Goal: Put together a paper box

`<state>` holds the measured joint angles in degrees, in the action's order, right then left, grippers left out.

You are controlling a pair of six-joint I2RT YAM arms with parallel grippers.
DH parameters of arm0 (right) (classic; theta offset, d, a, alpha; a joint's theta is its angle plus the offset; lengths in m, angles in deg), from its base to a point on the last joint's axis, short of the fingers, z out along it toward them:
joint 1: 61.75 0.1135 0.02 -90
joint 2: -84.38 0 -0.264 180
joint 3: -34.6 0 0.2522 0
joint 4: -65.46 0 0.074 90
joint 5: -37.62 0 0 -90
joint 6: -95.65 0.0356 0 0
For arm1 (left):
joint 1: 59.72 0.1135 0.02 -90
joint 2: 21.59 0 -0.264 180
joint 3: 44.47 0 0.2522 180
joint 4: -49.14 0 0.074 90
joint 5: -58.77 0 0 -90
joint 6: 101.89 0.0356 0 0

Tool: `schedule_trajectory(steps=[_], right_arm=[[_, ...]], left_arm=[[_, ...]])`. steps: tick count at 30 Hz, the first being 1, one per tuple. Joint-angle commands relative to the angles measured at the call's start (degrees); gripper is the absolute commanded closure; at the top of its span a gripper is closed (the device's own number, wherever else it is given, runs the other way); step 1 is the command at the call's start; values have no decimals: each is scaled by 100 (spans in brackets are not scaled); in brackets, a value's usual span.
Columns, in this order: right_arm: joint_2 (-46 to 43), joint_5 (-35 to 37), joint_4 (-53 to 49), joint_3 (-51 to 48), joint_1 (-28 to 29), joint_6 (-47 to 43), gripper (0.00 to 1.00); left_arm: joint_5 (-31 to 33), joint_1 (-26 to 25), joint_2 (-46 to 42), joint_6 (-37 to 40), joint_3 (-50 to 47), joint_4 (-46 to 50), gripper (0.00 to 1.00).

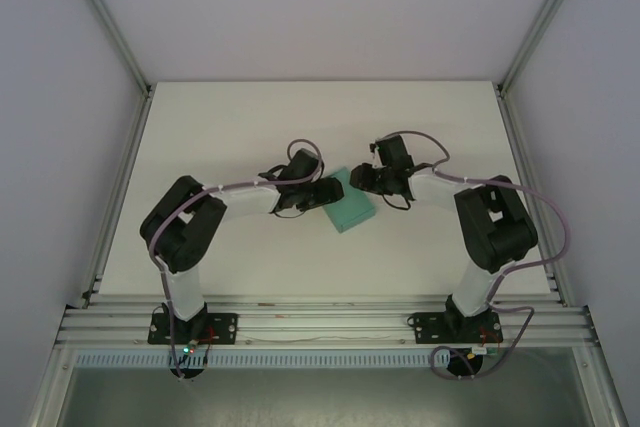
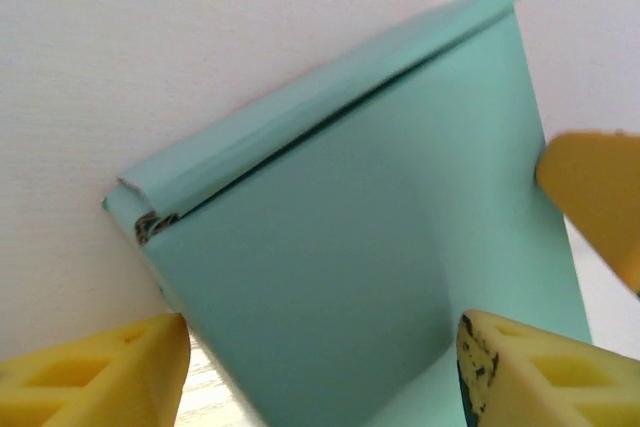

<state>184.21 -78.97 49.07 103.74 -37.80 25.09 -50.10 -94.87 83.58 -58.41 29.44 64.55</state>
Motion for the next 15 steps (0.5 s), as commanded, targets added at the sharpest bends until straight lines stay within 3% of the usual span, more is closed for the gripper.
schedule_trajectory(steps=[1, 6, 12, 15], right_arm=[[-80, 91, -799, 123, 93, -90, 63], [-139, 249, -944, 445, 50, -165, 53], [-392, 488, -997, 653, -12, -242, 49], [-502, 398, -1114, 648, -34, -300, 46]], left_arm=[[287, -18, -376, 157, -134, -161, 23], [446, -18, -662, 265, -144, 75, 0], [896, -17, -985, 415, -145, 647, 0], [747, -18, -1048, 397, -158, 800, 0]])
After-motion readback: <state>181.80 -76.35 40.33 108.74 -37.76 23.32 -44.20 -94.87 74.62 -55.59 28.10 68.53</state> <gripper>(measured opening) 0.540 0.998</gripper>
